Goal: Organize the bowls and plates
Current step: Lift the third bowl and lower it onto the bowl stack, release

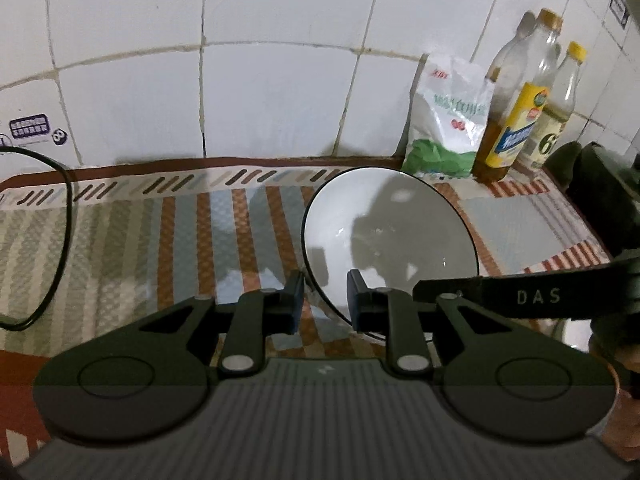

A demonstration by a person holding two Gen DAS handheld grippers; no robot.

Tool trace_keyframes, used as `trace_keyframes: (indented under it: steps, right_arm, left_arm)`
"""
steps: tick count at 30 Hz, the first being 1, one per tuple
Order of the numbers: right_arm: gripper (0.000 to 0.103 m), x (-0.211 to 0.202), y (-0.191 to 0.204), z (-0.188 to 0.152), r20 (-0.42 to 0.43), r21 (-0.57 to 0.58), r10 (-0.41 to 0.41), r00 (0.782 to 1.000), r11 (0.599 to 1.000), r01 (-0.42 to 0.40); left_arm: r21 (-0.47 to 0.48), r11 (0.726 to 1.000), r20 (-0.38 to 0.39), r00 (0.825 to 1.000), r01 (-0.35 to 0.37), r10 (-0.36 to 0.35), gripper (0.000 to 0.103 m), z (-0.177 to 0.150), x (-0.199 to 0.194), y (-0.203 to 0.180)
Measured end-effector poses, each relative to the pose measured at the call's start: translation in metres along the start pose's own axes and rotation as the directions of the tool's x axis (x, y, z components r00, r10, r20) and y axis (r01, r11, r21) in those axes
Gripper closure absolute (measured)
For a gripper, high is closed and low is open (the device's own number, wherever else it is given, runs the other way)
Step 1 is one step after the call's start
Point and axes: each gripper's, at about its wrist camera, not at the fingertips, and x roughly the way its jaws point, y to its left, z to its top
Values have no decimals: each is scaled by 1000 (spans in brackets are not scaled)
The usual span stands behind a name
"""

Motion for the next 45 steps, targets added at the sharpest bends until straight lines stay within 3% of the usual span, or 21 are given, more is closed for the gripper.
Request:
trace_keyframes:
  steps: [5,12,25,32,40,45]
  right_arm:
    - [74,-28,18,-9,31,-70,-5,1000,998,7]
    - [75,-74,35,-27,79,-146,-5,997,989,17]
    - [76,-144,25,-59,122,-140,-14,992,990,31]
    - [76,-166,-3,-82,147,-119,-10,989,993,27]
    - [76,-184,-33,-92,174,-81,-70,982,993,85]
    - [76,-185,-55,-92,171,-50,-80,982,995,89]
  left_arm:
    - [10,1000,48,999,-6,5,82,-4,-33,-7]
    - [-3,998,75,996,56,-56,82,-17,-78,-14]
    - [34,992,33,992,118,-119,82,-44,-127,-57]
    - [84,993,9,996,87,-88,82,-61,-128,-98]
    - [102,987,-55,991,127,-122,82,-63,-107,-132]
    - [142,983,-93,990,117,-105,82,-61,-94,-155]
